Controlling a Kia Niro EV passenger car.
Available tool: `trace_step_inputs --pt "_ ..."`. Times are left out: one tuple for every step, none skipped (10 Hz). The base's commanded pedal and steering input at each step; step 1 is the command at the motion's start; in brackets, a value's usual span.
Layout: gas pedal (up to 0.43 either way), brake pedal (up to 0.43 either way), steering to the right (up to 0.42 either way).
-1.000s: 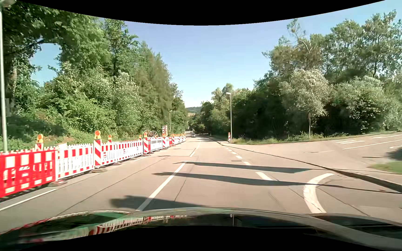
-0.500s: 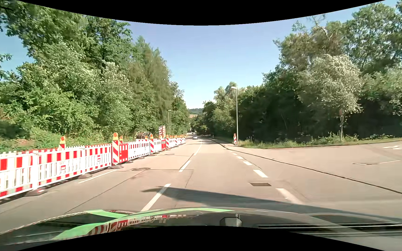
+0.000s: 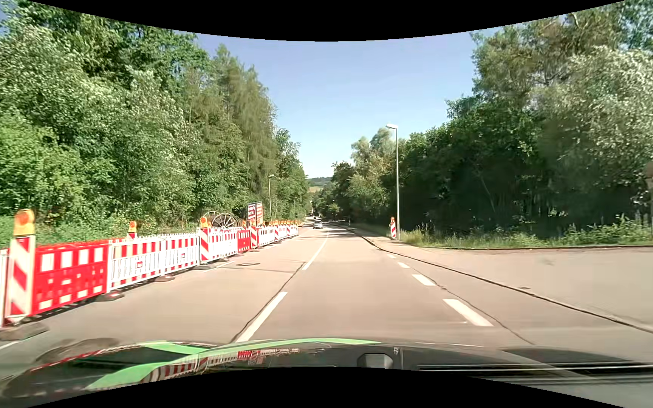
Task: Follow the waypoints while adhering to traffic rules and regulations
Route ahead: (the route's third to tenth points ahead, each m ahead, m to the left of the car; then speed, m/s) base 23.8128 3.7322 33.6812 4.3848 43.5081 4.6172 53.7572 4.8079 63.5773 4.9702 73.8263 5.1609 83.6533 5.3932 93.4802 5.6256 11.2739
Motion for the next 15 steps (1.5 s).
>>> trace_step_inputs --pt "0.15 0.0 -0.008" --pt "0.098 0.0 -0.006" --pt "0.059 0.0 -0.006" --pt "0.02 0.0 -0.006" --pt "0.02 0.0 -0.005" --pt "0.02 0.0 -0.005" --pt "0.02 0.0 -0.005" --pt "0.02 0.0 -0.005" --pt "0.02 0.0 -0.006" --pt "0.02 0.0 -0.006" --pt "0.028 0.0 -0.006" --pt "0.028 0.0 -0.006" --pt "0.028 0.0 -0.006" --pt "0.028 0.0 -0.005" --pt "0.039 0.0 -0.004"
